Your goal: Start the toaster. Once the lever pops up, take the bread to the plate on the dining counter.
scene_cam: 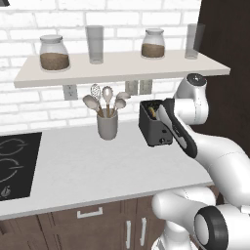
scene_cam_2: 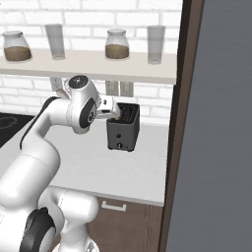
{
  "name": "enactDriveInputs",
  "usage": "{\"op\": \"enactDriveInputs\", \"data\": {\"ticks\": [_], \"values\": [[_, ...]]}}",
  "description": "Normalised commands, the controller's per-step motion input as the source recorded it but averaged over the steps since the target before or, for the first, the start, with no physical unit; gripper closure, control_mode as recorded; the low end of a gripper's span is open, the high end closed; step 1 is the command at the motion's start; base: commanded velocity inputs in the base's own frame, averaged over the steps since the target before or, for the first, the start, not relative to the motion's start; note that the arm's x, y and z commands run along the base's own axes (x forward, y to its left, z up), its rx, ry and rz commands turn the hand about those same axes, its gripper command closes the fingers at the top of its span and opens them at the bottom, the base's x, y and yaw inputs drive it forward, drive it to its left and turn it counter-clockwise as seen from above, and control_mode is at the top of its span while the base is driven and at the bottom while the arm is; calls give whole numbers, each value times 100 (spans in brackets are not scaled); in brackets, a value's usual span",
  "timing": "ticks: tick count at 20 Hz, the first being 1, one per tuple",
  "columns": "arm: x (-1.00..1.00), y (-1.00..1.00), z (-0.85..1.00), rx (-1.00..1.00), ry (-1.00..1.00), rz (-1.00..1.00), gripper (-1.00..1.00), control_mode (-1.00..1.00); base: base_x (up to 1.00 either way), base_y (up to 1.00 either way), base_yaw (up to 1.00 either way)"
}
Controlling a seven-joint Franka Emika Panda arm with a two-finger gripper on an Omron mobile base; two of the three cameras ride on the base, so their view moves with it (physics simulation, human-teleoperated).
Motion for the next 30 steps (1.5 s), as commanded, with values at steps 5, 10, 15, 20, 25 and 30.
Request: {"op": "enactDriveInputs", "data": {"ticks": [5, 10, 15, 20, 25, 30], "values": [[0, 0, 0, 0, 0, 0, -100, -100, 0, 0, 0], [0, 0, 0, 0, 0, 0, -100, -100, 0, 0, 0], [0, 0, 0, 0, 0, 0, -100, -100, 0, 0, 0], [0, 0, 0, 0, 0, 0, -100, -100, 0, 0, 0], [0, 0, 0, 0, 0, 0, -100, -100, 0, 0, 0], [0, 0, 0, 0, 0, 0, -100, -100, 0, 0, 0]]}}
